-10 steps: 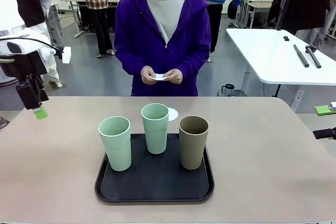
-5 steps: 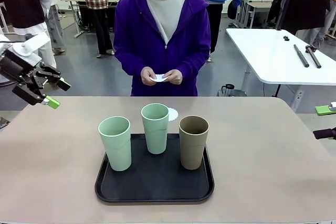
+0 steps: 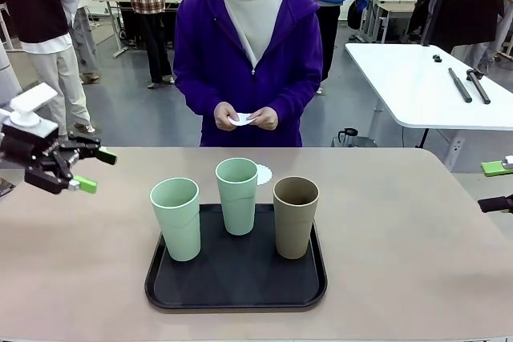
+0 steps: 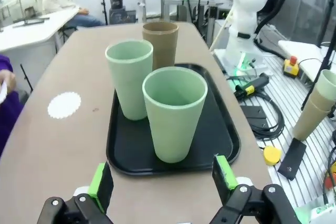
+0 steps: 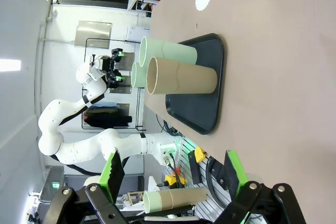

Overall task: Place coasters on the table and set cups on them.
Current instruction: Pick up one Reusable plastic cup and place it on a coaster set by the human.

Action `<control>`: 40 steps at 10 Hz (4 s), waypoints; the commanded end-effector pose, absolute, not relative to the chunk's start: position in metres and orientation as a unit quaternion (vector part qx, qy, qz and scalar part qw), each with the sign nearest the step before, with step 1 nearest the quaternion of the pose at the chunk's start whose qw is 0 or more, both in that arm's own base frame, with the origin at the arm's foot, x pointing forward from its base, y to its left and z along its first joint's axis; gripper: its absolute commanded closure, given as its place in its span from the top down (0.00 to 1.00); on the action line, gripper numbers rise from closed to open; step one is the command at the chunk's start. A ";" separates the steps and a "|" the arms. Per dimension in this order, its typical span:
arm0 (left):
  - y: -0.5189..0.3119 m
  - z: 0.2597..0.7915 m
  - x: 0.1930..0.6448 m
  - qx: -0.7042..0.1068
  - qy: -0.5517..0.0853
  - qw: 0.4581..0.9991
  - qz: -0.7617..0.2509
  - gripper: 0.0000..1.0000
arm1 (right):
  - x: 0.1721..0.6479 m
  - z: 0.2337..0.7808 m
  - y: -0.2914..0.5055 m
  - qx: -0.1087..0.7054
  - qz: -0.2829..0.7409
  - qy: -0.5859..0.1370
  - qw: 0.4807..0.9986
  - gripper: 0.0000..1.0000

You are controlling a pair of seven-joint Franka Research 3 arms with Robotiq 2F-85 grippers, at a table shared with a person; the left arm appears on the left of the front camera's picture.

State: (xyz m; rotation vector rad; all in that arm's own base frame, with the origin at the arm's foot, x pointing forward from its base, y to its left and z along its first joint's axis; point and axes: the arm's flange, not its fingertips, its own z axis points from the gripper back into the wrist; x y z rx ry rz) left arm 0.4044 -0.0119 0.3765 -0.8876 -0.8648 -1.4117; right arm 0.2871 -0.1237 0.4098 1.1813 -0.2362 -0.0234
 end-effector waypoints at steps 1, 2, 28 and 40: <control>-0.029 0.362 0.398 -0.342 -0.375 0.611 -0.607 1.00 | 0.290 0.410 -0.124 0.565 -0.010 -0.118 0.817 1.00; -0.033 0.354 0.400 -0.354 -0.359 0.611 -0.611 1.00 | 0.290 0.410 -0.124 0.565 -0.010 -0.118 0.817 1.00; -0.100 0.244 0.429 -0.521 -0.411 0.487 -0.568 1.00 | 0.290 0.410 -0.124 0.565 -0.010 -0.118 0.817 1.00; -0.140 0.224 0.421 -0.534 -0.370 0.461 -0.604 1.00 | 0.290 0.410 -0.124 0.565 -0.010 -0.118 0.817 1.00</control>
